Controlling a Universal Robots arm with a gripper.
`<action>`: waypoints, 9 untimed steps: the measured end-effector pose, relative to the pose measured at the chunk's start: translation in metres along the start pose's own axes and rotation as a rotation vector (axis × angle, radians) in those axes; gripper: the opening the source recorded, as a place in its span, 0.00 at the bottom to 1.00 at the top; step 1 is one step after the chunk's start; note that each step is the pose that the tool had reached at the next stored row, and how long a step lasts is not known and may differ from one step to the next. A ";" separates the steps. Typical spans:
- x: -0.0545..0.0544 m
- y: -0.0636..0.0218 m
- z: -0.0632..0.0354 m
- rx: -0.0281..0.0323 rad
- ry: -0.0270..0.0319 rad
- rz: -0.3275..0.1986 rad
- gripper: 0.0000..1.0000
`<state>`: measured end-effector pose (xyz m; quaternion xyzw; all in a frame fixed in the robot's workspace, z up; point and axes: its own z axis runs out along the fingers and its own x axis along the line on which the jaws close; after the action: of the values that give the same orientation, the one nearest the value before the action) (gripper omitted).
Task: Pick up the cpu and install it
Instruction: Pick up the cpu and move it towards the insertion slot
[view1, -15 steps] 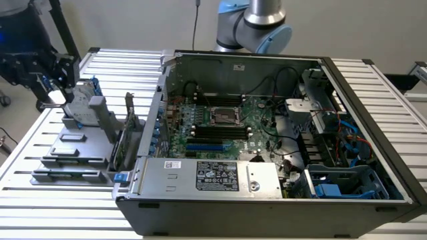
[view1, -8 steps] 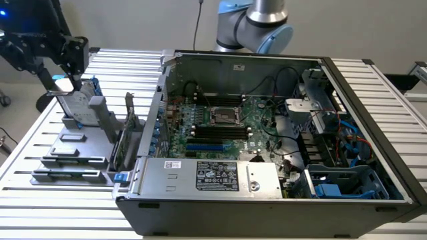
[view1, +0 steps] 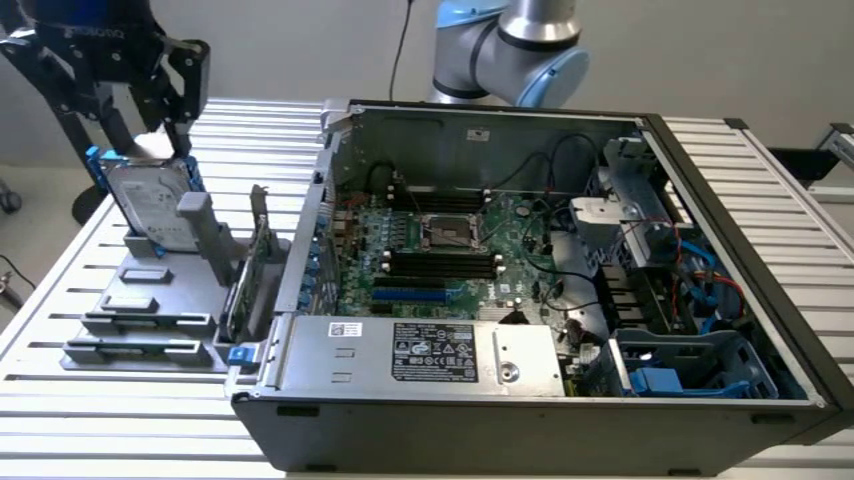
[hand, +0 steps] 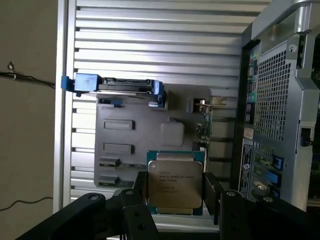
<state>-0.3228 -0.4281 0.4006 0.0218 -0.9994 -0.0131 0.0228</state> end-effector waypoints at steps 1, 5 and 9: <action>-0.005 -0.0002 -0.0015 -0.0005 0.0002 0.000 0.54; -0.023 -0.0009 -0.0043 -0.0036 0.0002 0.000 0.54; -0.041 -0.0017 -0.0062 -0.0064 0.0003 0.000 0.54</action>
<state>-0.2818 -0.4282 0.4049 0.0220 -0.9994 -0.0163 0.0230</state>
